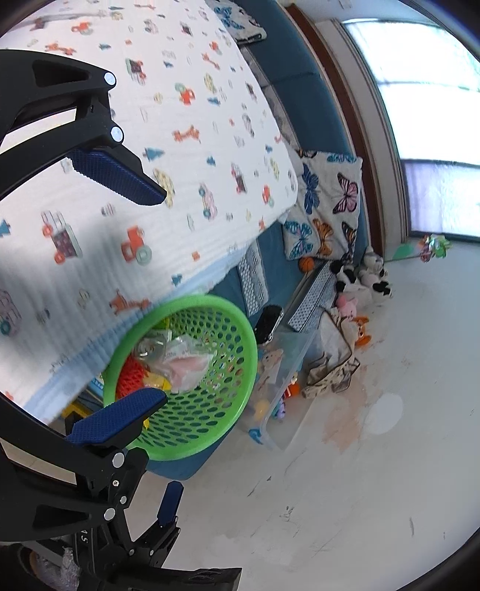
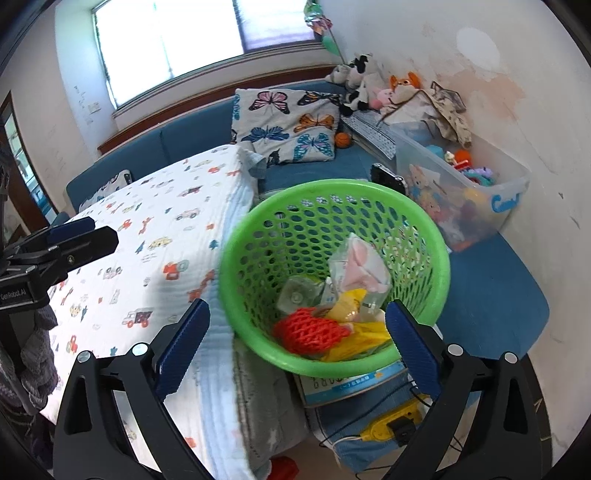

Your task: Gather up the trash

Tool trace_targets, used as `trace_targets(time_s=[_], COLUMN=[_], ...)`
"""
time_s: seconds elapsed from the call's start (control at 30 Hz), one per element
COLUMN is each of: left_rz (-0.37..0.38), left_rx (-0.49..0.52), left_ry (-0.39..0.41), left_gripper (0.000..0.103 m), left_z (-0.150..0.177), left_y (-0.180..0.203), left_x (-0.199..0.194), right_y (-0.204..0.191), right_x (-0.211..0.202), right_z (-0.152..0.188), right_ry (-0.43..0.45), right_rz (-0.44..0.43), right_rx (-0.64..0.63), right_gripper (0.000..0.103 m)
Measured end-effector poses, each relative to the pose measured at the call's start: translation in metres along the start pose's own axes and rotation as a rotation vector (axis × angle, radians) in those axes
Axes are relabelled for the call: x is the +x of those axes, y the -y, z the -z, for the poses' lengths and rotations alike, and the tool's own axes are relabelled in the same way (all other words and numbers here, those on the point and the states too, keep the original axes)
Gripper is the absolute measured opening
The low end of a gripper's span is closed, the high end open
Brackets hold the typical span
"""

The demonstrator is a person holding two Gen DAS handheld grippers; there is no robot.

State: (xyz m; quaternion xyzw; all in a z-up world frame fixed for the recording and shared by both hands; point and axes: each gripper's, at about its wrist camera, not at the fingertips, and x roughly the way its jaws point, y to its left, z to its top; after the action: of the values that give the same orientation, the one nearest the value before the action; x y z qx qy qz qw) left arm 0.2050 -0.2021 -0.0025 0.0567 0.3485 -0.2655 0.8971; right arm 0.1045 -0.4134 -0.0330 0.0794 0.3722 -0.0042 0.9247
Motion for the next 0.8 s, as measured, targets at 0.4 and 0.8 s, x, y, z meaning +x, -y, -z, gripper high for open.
trace_targets(time_s=[0.4, 0.8], left_rz=[-0.073, -0.174], left_rx=[-0.042, -0.09], left_ry=[0.027, 0.073], left_gripper=[0.096, 0.096], left_z=[0.026, 0.056], left_y=[-0.031, -0.062], left_x=[-0.038, -0.078], right_y=[-0.044, -0.081], right_x=[-0.008, -0.016], right_z=[0.01, 0.021], right_ry=[0.008, 0.013], right_rz=[0.001, -0.047], right_rx=[-0.091, -0.114], right_gripper=[0.098, 0.098])
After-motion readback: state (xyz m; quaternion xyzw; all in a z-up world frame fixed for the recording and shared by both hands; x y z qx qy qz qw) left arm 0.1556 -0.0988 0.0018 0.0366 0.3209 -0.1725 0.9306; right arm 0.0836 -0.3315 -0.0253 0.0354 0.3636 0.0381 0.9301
